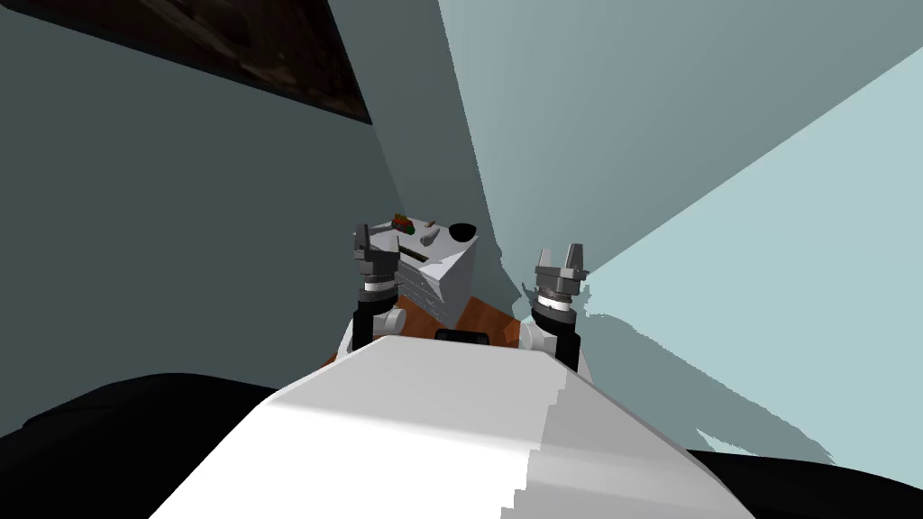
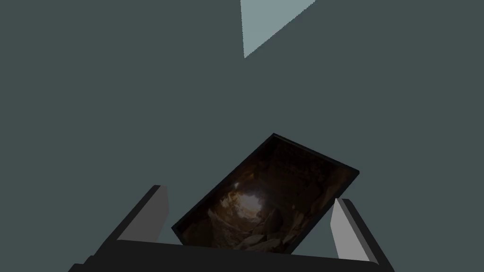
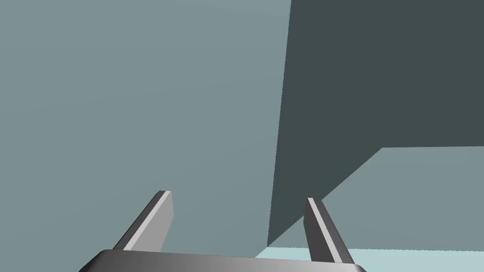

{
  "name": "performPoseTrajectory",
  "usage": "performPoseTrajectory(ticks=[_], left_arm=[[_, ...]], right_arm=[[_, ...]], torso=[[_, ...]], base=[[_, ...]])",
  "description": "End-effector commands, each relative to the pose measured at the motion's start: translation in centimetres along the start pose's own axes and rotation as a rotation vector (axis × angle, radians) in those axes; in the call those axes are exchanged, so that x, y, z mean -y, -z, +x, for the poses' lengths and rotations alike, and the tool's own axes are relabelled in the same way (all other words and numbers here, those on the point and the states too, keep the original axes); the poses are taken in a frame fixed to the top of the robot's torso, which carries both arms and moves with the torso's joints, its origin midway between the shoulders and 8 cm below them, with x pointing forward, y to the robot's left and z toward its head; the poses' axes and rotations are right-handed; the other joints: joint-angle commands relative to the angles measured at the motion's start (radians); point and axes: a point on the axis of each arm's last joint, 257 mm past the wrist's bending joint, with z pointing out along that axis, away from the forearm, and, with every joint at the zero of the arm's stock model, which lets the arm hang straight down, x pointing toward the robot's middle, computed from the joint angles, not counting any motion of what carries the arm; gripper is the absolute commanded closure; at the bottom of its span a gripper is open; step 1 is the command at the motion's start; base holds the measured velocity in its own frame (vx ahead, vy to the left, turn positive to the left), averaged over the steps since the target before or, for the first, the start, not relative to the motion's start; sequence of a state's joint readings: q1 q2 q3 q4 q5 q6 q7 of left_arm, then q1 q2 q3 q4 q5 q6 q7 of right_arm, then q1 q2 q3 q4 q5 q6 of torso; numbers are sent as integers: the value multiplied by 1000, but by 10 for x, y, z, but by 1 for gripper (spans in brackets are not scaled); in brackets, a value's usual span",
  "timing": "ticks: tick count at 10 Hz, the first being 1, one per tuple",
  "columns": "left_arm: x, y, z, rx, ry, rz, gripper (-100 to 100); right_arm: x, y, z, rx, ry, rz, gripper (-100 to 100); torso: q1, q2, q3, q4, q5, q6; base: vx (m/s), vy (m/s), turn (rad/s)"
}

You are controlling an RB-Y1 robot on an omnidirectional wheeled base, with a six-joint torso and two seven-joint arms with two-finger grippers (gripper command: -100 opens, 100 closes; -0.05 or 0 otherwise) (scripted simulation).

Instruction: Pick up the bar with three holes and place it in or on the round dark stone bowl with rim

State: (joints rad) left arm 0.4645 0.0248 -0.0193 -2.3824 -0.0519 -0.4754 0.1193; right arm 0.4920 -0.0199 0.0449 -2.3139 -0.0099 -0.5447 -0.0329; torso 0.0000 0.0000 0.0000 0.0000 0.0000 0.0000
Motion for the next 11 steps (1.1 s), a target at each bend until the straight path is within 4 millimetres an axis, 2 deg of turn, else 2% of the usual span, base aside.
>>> performPoseTrajectory(ticks=[1, 3, 5, 6, 7, 8, 9, 10, 11], left_arm=[[-12, -5, 3, -29, -22, -23, -100], [-31, -11, 4, -53, -51, -61, -100], [-58, -19, 3, -70, -87, -114, -100], [-59, -18, 3, -69, -87, -120, -100], [-76, -23, 1, -74, -107, -155, -100], [-77, -23, 1, -74, -107, -157, -100], [-94, -28, -2, -77, -127, -192, -100], [-96, -28, -2, -77, -127, -197, -100], [-115, -33, -5, -78, -147, -236, -100]], right_arm=[[0, 0, 0, 0, 0, 0, 0], [0, 0, 0, 0, 0, 0, 0], [0, 0, 0, 0, 0, 0, 0], [0, 0, 0, 0, 0, 0, 0], [0, 0, 0, 0, 0, 0, 0], [0, 0, 0, 0, 0, 0, 0], [0, 0, 0, 0, 0, 0, 0], [0, 0, 0, 0, 0, 0, 0], [0, 0, 0, 0, 0, 0, 0]], torso=[[0, 0, 0, 0, 0, 0], [5, 6, 3, 1, 1, 0], [7, 9, 5, 2, 2, 0], [7, 11, 6, 2, 2, 0], [5, 8, 5, 2, 1, 0], [4, 6, 4, 1, 1, 0], [3, 5, 3, 1, 1, 0], [4, 5, 3, 1, 1, 0], [4, 5, 3, 1, 1, 0]], base=[[-57, 41, 85], [-123, 90, 93], [-160, 99, 103], [-107, 74, 21], [-81, 59, 53], [-61, 46, 36], [-77, 57, 73], [-68, 62, 33], [-103, 79, 84]])
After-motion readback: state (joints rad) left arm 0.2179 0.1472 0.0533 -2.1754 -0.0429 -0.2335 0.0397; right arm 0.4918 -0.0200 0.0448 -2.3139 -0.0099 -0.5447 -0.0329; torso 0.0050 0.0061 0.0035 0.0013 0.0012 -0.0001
